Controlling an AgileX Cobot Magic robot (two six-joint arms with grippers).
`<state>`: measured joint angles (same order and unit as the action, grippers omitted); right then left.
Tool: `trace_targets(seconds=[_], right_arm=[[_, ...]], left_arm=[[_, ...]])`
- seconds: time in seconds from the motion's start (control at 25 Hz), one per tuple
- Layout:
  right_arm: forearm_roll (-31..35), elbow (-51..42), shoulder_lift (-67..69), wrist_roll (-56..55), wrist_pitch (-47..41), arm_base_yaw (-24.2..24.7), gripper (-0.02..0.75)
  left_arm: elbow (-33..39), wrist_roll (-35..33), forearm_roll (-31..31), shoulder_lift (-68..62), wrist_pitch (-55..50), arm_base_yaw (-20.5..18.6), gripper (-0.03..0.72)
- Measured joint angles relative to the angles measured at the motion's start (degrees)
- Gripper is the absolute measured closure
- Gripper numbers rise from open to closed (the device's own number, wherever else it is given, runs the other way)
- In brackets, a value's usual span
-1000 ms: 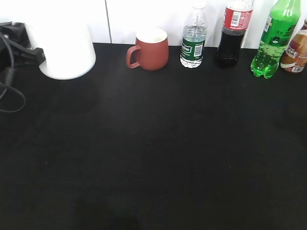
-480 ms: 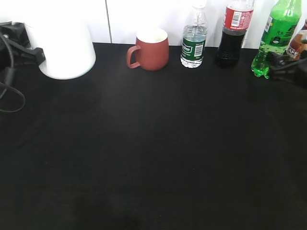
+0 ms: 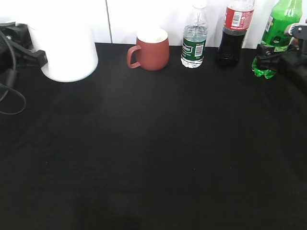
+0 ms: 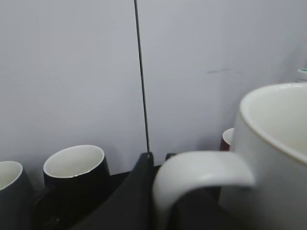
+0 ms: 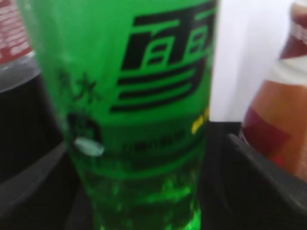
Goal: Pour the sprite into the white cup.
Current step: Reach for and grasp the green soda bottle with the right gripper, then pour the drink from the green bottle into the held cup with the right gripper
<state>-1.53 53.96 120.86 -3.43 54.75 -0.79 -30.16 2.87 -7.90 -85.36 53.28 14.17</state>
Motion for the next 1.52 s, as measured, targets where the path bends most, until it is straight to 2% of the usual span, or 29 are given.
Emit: trace_targets(seconds=[0.24, 0.4, 0.6, 0.64, 0.76, 0.84, 1.04, 1.24, 1.28, 1.4, 1.52], right_arm=[[-0.2, 6.6, 5.6, -0.2, -1.2, 0.0, 0.081], [-2.3, 7.7, 7.6, -0.3, -0.3, 0.0, 0.148], [-2.6, 10.4, 8.0, -1.2, -0.1, 0.0, 0.162], [-2.6, 10.4, 8.0, -1.3, 0.1, 0.0, 0.182], [-2.5, 10.4, 8.0, -1.4, 0.1, 0.0, 0.309], [-2.6, 10.4, 8.1, -1.4, 1.0, 0.0, 0.309], [-3.0, 1.8, 3.4, 0.1, 7.8, 0.0, 0.309], [-10.0, -14.3, -11.3, 0.3, 11.4, -0.3, 0.309], [-10.4, -17.4, -14.5, 0.3, 11.4, -1.2, 0.309], [-11.7, -21.4, -22.5, 3.4, 7.3, -7.5, 0.309], [-12.8, -21.5, -24.2, 14.8, 2.2, -14.7, 0.309]], left_arm=[[0.0, 0.1, -0.2, 0.0, 0.0, 0.0, 0.646], [0.0, 0.1, -0.2, 0.0, 0.0, 0.0, 0.646], [0.0, 0.1, -0.2, 0.0, -0.1, 0.0, 0.646], [0.0, 0.1, -0.2, 0.0, -0.1, 0.0, 0.646], [0.0, 0.1, -0.2, 0.0, -0.1, 0.0, 0.646], [0.0, 0.1, -0.2, 0.0, -0.1, 0.0, 0.646], [0.0, 0.1, -0.5, 0.0, -0.1, 0.0, 0.646], [0.0, 6.4, -9.8, 0.0, -0.1, 0.0, 0.646], [0.0, 7.1, -11.6, 0.0, -0.1, 0.4, 0.646], [0.0, 7.5, -13.3, -0.5, -0.1, 5.2, 0.646], [0.0, 7.6, -13.4, -4.3, 0.0, 9.9, 0.646]])
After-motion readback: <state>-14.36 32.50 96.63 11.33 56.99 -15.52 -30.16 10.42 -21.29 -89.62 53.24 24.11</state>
